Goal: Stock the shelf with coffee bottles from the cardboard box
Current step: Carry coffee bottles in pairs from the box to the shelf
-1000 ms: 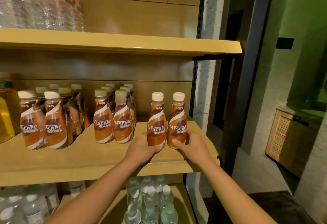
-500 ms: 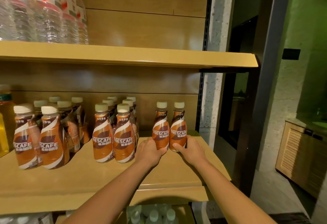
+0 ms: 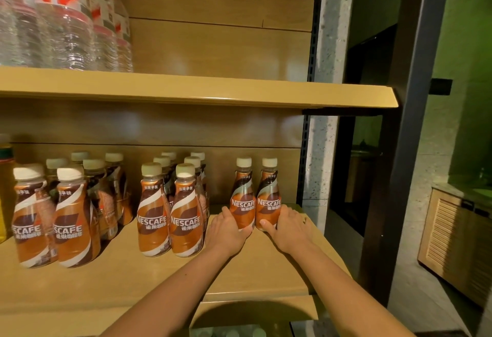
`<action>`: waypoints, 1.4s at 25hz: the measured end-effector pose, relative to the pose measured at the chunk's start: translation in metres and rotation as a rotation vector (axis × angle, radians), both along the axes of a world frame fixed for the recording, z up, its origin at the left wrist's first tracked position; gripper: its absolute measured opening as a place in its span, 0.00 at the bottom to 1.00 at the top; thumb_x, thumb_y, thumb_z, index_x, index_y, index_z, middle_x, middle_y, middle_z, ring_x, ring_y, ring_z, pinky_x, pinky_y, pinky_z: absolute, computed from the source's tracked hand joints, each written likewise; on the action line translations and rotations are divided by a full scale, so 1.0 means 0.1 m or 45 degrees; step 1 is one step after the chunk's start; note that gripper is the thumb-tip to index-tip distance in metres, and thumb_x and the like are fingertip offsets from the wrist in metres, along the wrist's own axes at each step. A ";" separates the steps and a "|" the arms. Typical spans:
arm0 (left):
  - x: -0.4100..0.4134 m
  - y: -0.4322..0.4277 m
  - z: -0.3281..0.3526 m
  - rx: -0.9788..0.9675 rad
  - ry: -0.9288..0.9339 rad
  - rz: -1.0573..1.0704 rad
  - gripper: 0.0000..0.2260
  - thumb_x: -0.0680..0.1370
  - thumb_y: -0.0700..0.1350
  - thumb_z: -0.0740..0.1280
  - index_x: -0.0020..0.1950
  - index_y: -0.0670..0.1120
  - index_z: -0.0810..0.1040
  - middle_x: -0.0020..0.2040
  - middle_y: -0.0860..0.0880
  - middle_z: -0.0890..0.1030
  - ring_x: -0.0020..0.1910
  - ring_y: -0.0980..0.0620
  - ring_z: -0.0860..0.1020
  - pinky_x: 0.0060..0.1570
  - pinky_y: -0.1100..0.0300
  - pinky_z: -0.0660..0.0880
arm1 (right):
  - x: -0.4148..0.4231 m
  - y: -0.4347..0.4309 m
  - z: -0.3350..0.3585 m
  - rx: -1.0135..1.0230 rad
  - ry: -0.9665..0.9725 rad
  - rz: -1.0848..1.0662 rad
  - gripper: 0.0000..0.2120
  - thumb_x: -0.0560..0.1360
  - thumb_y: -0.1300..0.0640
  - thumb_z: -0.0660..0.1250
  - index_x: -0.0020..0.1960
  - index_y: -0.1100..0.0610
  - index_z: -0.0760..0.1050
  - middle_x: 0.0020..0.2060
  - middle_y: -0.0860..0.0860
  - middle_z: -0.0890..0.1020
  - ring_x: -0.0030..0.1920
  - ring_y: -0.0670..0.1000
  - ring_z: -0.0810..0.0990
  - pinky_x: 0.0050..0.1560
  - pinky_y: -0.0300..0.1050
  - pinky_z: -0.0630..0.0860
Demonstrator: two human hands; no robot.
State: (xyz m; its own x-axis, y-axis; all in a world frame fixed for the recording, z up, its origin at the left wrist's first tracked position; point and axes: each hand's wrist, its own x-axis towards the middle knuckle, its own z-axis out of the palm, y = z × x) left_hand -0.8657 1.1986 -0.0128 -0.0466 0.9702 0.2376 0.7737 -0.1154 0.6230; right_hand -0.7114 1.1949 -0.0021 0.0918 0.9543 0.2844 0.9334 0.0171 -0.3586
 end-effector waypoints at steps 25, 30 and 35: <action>-2.59 -4.94 0.64 -0.017 0.574 1.190 0.38 0.73 0.59 0.66 0.75 0.42 0.55 0.75 0.43 0.60 0.74 0.45 0.59 0.72 0.52 0.58 | -3.18 -3.58 0.76 0.306 -0.236 1.561 0.27 0.77 0.42 0.59 0.71 0.57 0.63 0.68 0.56 0.70 0.68 0.57 0.69 0.68 0.55 0.65; -2.91 -6.81 0.69 -0.198 0.573 1.599 0.39 0.73 0.61 0.66 0.75 0.41 0.56 0.74 0.42 0.61 0.73 0.43 0.60 0.72 0.49 0.58 | -3.96 -5.02 0.82 0.348 -0.330 1.935 0.31 0.76 0.40 0.61 0.71 0.57 0.63 0.68 0.55 0.71 0.68 0.58 0.69 0.67 0.58 0.66; -2.99 -8.78 0.52 -0.363 0.520 2.005 0.38 0.73 0.61 0.65 0.74 0.39 0.57 0.74 0.42 0.62 0.74 0.44 0.60 0.72 0.50 0.59 | -4.50 -6.87 0.72 0.443 -0.327 2.336 0.29 0.77 0.42 0.60 0.70 0.59 0.64 0.68 0.56 0.70 0.69 0.59 0.68 0.67 0.57 0.64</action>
